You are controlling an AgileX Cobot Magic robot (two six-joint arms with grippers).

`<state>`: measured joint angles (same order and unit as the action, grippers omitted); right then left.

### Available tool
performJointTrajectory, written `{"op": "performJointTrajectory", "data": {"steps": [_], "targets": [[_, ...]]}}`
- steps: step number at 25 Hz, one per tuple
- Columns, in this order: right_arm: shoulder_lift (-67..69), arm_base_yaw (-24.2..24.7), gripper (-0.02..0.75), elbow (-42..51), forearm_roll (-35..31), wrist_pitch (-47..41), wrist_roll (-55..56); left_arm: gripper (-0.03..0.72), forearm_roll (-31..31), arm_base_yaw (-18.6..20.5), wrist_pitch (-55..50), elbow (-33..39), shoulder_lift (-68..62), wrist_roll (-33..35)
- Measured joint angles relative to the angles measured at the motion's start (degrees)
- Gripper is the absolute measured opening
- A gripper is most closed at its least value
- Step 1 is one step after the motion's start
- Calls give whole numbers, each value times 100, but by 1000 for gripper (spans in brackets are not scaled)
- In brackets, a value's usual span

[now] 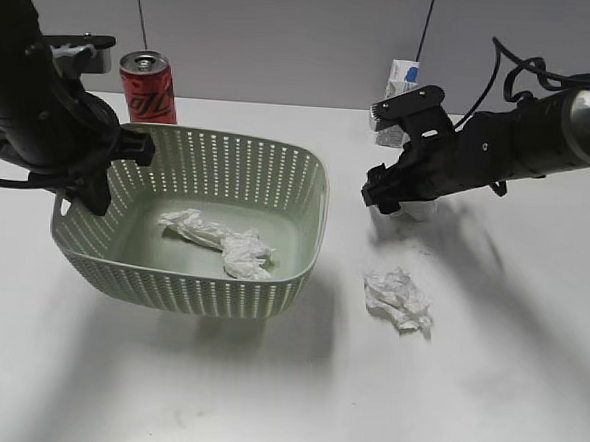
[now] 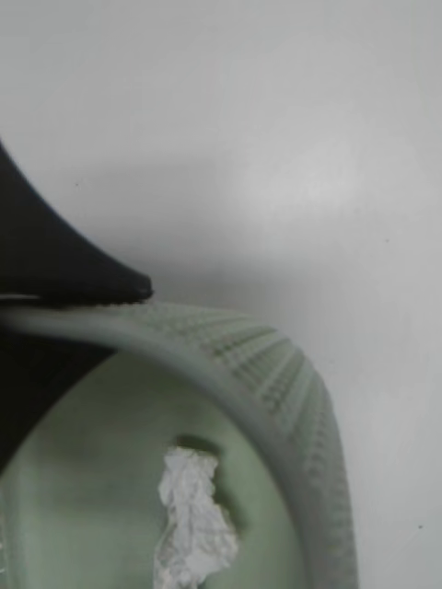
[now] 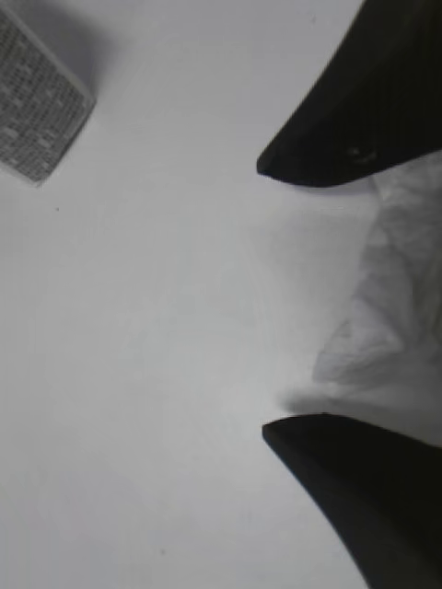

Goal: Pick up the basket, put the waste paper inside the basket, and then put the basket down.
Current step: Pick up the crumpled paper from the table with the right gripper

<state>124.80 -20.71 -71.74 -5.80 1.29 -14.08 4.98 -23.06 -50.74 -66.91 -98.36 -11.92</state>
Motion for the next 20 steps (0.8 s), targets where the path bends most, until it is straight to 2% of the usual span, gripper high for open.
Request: {"op": "performJointTrajectory", "data": {"steps": [4,6,8,13,14,16,20], "targets": [[54,0,561,-2,2,-178,12,-1,0,0,0,0,0,0],[54,0,507,-14,2,-275,19,-1,0,0,0,0,0,0],[54,0,422,-40,-3,-417,24,-1,0,0,12,0,0,0],[-121,0,73,-57,-7,-1071,30,-1,0,0,23,0,0,0],[-181,0,32,-50,-2,-1210,30,-1,0,0,23,0,0,0],[-419,0,-3,-16,5,-1366,-33,-1,0,0,23,0,0,0],[-1404,-45,-7,-3,-26,-1413,-105,-1,0,0,49,0,0,0]]}}
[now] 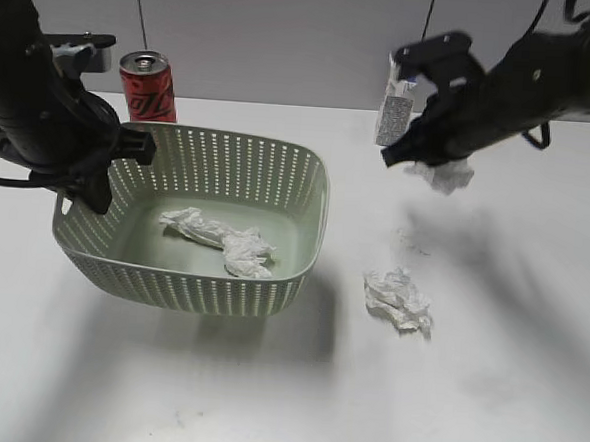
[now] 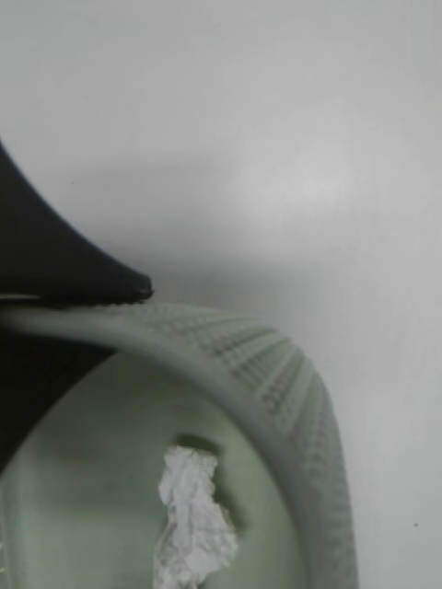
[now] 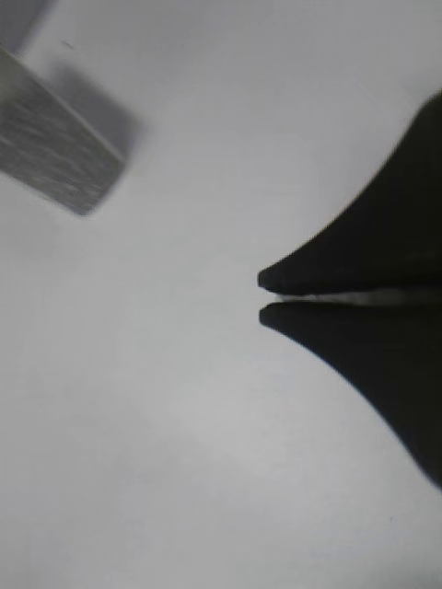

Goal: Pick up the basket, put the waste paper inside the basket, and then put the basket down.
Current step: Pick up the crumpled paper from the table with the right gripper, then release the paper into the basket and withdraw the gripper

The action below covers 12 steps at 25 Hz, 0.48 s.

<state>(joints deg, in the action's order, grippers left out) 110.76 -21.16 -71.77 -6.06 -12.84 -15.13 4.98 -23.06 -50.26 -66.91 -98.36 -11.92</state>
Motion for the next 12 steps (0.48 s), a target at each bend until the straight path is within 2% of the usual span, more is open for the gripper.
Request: {"op": "performJointTrajectory", "data": {"steps": [2,5,12], "targets": [[-534,-124,-7,-6,-19,0,-5,-1,0,0,61,0,0,0],[-1236,-579,-7,-6,-45,0,-5,-1,5,0,129,0,0,0],[-1629,-2158,-7,-6,-63,551,-10,-1,43,0,148,0,0,0]]}}
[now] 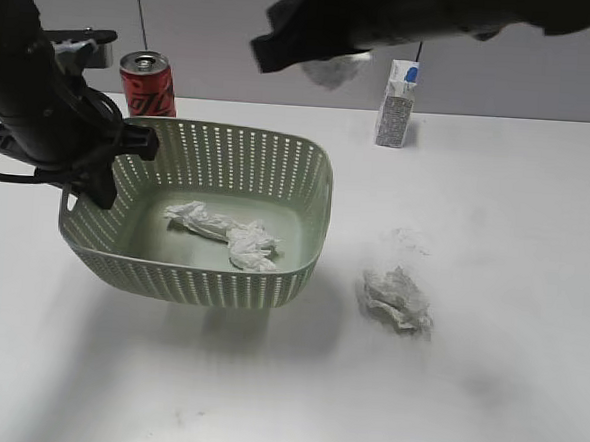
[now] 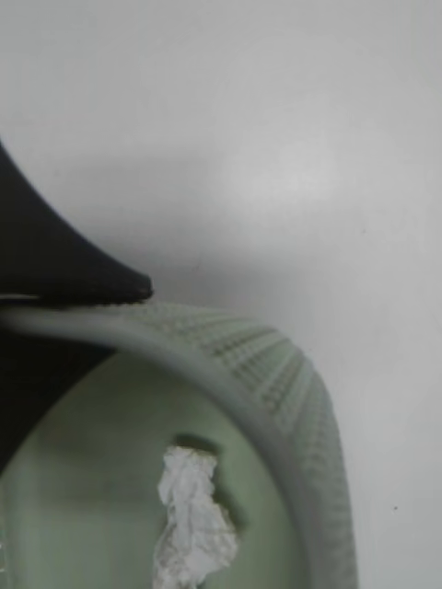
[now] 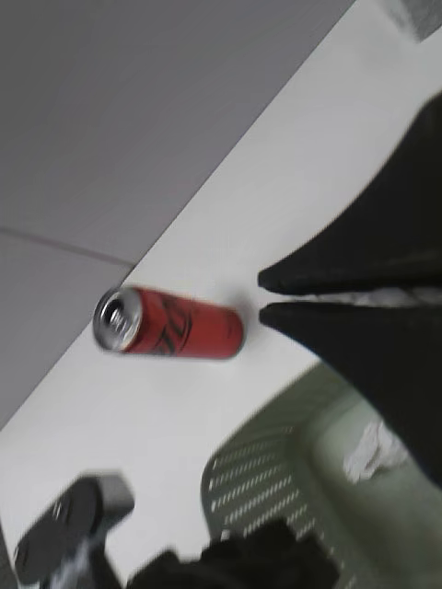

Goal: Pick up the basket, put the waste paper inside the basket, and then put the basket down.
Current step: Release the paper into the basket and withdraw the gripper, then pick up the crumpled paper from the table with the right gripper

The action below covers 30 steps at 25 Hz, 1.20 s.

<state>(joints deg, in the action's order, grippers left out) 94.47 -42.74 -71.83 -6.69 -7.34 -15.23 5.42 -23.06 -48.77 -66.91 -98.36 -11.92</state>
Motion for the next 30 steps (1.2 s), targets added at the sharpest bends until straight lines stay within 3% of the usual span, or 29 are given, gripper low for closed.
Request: {"op": "performJointTrajectory", "data": {"steps": [2,4,7,10,12,16,24,27,30], "targets": [[153,-310,-3,0,-24,159,0,-1,0,0,6,0,0,-1],[345,-454,49,0,-45,221,5,-1,3,0,6,0,0,-1],[660,-473,281,0,-47,227,5,-1,3,0,6,0,0,-1],[819,-473,563,6,-51,171,28,-1,3,0,0,0,0,-1],[782,-462,631,6,-46,-51,220,-1,3,0,-5,0,0,-1],[441,-267,635,6,288,-905,859,-1,3,0,-29,0,0,-1],[-313,720,594,244,975,-2908,1400,-1,-52,0,-45,0,0,-1],[-355,769,573,825,1233,-3008,1389,-1,-80,7,-39,0,0,-1],[-207,769,567,1665,1315,-2262,1430,-1,-96,16,-29,0,0,-1]]}}
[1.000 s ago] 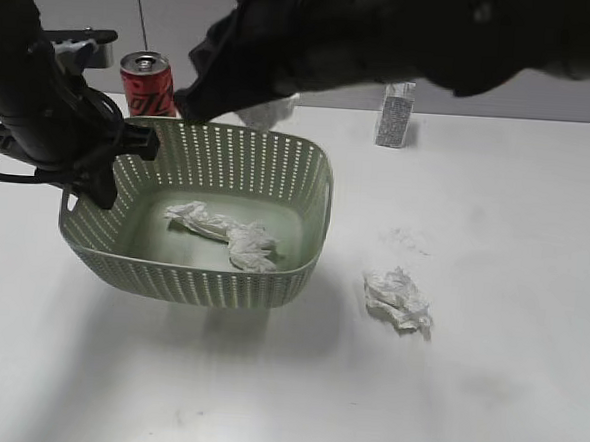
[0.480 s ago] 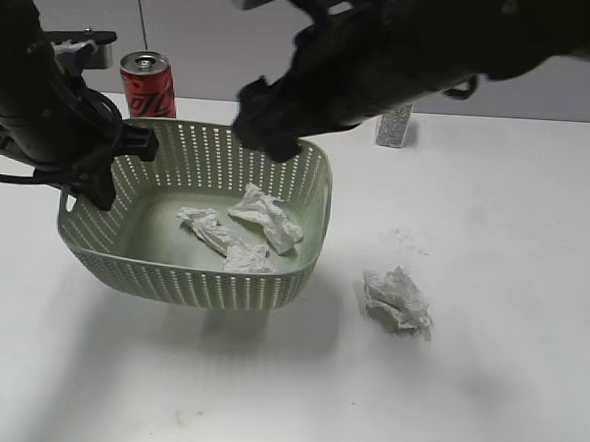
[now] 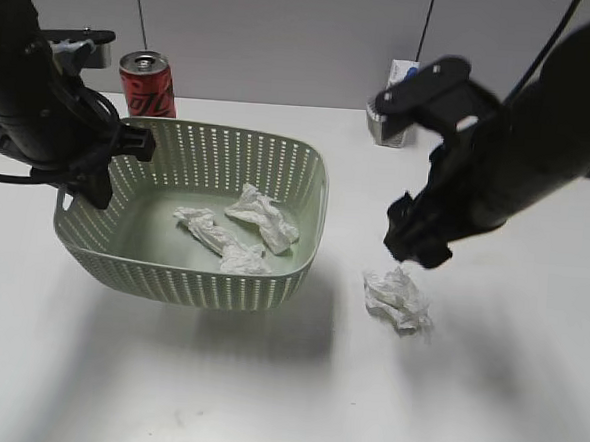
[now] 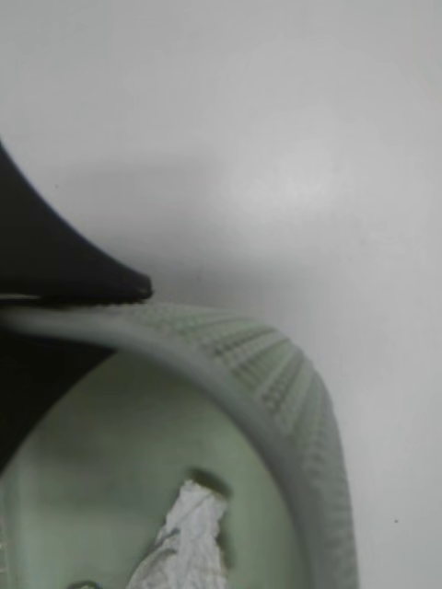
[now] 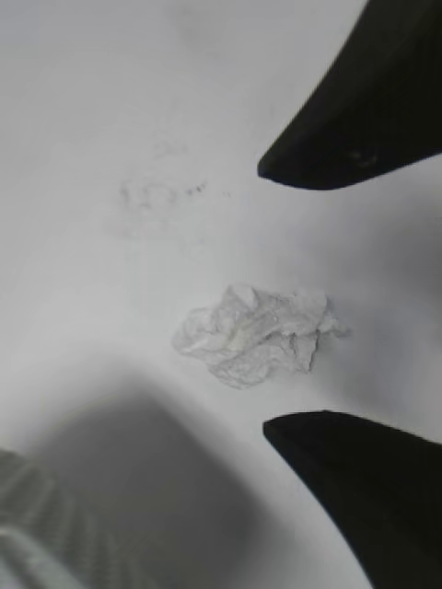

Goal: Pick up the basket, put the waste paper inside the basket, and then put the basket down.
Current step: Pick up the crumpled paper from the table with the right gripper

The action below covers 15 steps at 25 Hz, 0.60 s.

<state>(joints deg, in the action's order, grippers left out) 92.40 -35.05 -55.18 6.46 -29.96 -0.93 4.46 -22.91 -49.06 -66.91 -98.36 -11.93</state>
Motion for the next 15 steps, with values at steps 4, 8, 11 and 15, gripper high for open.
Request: {"op": "performJointTrajectory", "data": {"steps": [4,8,11,15], "targets": [[494,81,563,685,362,1063,776,-1,-11,0,0,0,0,0],[1078,140,563,757,537,1721,1183,-1,-11,0,0,0,0,0],[1371,140,560,757,563,2138,1228,-1,-11,0,-6,0,0,0],[1537,140,484,757,568,2205,1244,-1,-22,2,-71,0,0,0]]}}
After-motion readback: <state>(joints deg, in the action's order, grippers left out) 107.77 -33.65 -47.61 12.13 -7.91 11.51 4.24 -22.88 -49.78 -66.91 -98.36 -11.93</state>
